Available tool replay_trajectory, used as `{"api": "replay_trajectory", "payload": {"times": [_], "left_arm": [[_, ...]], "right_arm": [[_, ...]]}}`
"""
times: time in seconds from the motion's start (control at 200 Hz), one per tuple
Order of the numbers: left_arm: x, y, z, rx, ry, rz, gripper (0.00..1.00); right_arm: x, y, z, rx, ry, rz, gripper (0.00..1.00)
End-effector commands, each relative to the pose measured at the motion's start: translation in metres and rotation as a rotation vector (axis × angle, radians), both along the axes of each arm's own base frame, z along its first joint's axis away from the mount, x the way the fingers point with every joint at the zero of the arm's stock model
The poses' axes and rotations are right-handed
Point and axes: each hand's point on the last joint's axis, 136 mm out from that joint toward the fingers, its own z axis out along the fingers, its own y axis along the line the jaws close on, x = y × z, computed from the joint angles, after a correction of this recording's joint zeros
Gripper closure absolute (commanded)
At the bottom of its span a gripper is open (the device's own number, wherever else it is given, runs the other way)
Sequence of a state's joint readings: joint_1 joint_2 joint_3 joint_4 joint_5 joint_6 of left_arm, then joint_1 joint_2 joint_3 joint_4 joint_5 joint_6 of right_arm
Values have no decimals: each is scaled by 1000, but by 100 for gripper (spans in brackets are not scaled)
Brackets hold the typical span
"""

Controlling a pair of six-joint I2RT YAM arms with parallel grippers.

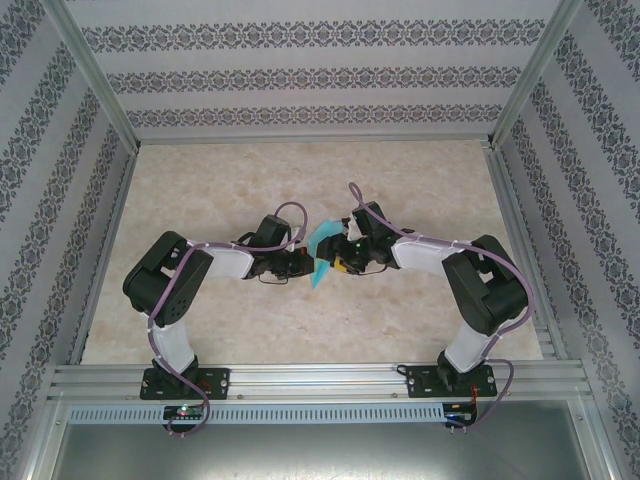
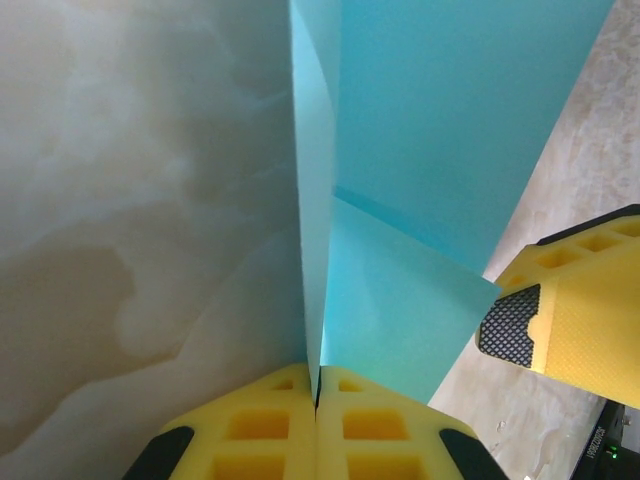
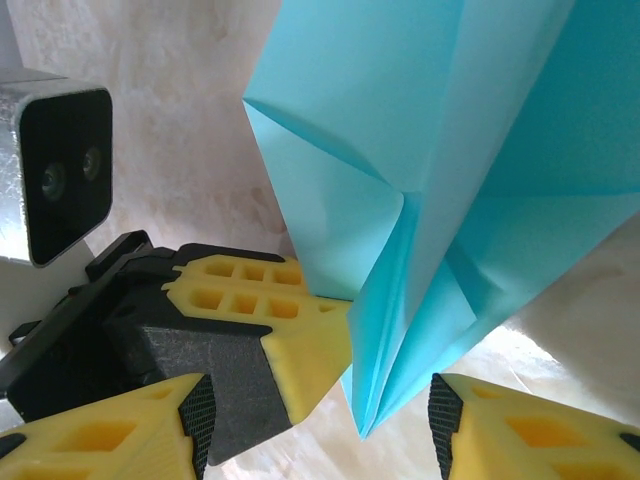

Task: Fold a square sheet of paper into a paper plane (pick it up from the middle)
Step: Turn over a paper plane at the center of the table.

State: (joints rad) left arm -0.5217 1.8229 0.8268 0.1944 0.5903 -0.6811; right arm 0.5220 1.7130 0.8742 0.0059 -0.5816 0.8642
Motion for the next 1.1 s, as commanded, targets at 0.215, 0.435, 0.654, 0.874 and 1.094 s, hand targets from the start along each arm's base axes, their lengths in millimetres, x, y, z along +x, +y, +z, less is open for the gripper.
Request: {"api": "replay_trajectory", "payload": {"times": [0.215, 0.435, 0.654, 0.874, 1.094], "left_arm": [[-2, 4, -6, 15, -8, -18, 93], [-3, 4, -5, 14, -9, -21, 93], [-3, 3, -4, 11, -8, -26, 93], [-2, 2, -3, 9, -10, -28, 93], [-1, -1, 4, -14, -17, -28, 93]], "right_arm": [[7, -2, -9, -82, -24, 5, 40], [10, 4, -14, -62, -11, 12, 40], [13, 11, -8, -18, -20, 16, 41], [11, 19, -5, 26, -9, 22, 42], [9, 22, -11, 30, 8, 24, 45]]}}
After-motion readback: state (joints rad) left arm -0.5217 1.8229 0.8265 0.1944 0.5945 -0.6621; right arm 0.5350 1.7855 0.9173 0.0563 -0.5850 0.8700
